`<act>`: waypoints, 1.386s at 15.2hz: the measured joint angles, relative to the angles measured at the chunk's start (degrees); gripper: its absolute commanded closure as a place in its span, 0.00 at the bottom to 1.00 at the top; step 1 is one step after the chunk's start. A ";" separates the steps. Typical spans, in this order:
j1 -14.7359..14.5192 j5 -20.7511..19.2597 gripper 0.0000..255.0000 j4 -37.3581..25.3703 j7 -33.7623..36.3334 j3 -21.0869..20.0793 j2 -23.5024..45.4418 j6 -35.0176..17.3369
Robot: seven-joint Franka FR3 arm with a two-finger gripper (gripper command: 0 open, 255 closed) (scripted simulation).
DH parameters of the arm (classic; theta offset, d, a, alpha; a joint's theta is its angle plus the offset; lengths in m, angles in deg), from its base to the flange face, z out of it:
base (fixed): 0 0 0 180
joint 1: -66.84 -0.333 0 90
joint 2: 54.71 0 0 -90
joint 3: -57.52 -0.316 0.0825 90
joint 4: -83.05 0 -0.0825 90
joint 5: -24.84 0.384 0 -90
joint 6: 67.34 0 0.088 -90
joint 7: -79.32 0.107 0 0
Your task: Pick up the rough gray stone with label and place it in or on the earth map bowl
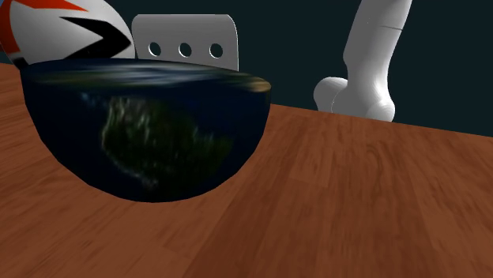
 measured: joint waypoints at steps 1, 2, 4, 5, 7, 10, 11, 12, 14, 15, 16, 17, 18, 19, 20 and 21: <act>-0.19 0.37 1.00 0.84 0.37 -0.11 -1.24 0.29; -0.38 0.95 1.00 2.49 0.56 -0.11 -2.92 0.14; -0.54 1.64 1.00 5.46 0.41 0.04 -4.81 -1.06; -0.59 1.89 1.00 6.90 0.26 0.11 -5.44 -1.89; -0.71 2.28 1.00 9.50 0.08 0.16 -6.45 -3.51; -0.83 2.81 1.00 13.17 -0.43 0.33 -7.65 -6.00; -0.88 2.83 1.00 13.85 -0.37 0.22 -7.73 -6.62; -0.88 3.01 1.00 15.00 -0.71 0.37 -8.06 -7.43; -0.98 3.35 1.00 17.18 -0.97 0.44 -8.81 -8.87; -1.00 3.45 1.00 18.06 -1.12 0.47 -9.01 -9.56; -1.02 3.48 1.00 18.54 -1.15 0.44 -9.05 -9.99; -1.03 3.51 1.00 18.82 -1.18 0.44 -9.11 -10.21; -1.05 3.55 1.00 19.01 -1.20 0.45 -9.21 -10.31; -1.05 3.56 1.00 19.08 -1.21 0.45 -9.24 -10.36; -1.05 3.57 1.00 19.11 -1.22 0.45 -9.26 -10.38; -1.06 3.57 1.00 19.13 -1.22 0.45 -9.27 -10.39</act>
